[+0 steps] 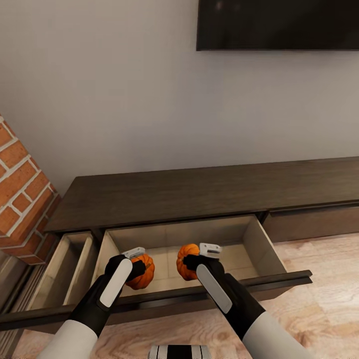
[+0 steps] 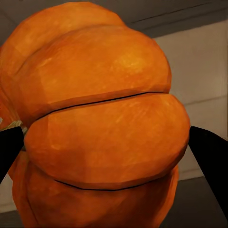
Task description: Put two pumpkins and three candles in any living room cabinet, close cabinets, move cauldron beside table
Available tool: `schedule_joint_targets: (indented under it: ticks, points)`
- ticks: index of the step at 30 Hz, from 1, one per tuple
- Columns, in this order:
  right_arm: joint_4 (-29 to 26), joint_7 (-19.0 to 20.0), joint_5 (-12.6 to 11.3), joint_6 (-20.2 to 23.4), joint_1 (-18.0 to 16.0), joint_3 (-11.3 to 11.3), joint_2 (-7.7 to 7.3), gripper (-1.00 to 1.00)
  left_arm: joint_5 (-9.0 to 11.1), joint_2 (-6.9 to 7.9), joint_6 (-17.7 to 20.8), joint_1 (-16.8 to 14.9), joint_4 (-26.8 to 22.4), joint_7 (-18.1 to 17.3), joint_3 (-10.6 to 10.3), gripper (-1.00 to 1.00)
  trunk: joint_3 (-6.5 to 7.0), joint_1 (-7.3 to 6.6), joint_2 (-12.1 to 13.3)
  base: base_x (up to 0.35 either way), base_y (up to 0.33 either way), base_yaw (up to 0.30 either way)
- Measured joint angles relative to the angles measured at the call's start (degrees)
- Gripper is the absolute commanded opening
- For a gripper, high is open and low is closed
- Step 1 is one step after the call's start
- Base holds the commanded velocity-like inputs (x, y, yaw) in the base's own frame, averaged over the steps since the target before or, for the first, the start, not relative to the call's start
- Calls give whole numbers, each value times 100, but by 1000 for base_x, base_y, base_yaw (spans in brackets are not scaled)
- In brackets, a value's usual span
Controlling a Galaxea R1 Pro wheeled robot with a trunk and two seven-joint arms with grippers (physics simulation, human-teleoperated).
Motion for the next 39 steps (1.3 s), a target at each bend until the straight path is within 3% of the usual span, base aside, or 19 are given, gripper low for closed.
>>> schedule_joint_targets:
  ticks: [2, 3, 11, 12, 22, 34, 39]
  points:
    - [0, 0, 4, -1, 0, 14, 0, -100, 3, 2, -2, 0, -2, 0, 3, -100, 0, 0, 0, 0, 0, 0]
    - [0, 0, 2, -3, 0, 18, 0, 100, 3, 3, -1, 0, -3, 0, 4, -100, 0, 0, 0, 0, 0, 0]
    - [0, -7, -10, -21, 0, 26, 0, 100, 4, 7, -3, 0, -10, 0, 17, -100, 0, 0, 0, 0, 0, 0]
    - [0, -7, -10, -21, 0, 26, 0, 100, 2, 7, -1, 0, -11, 0, 16, 100, 0, 0, 0, 0, 0, 0]
    - [0, -7, -10, -21, 0, 26, 0, 100, 17, 21, 8, 0, -24, 4, 39, 100, 0, 0, 0, 0, 0, 0]
    - [-2, -7, -9, -21, 0, 22, 0, 100, 61, 21, 18, 0, -326, 8, 65, 100, 265, -34, 21, 0, 0, 0]
    - [-2, -7, -9, -21, 0, 19, 0, 100, 76, 29, 28, 0, -393, 10, 81, 100, 355, -143, 221, -2, 0, 0]
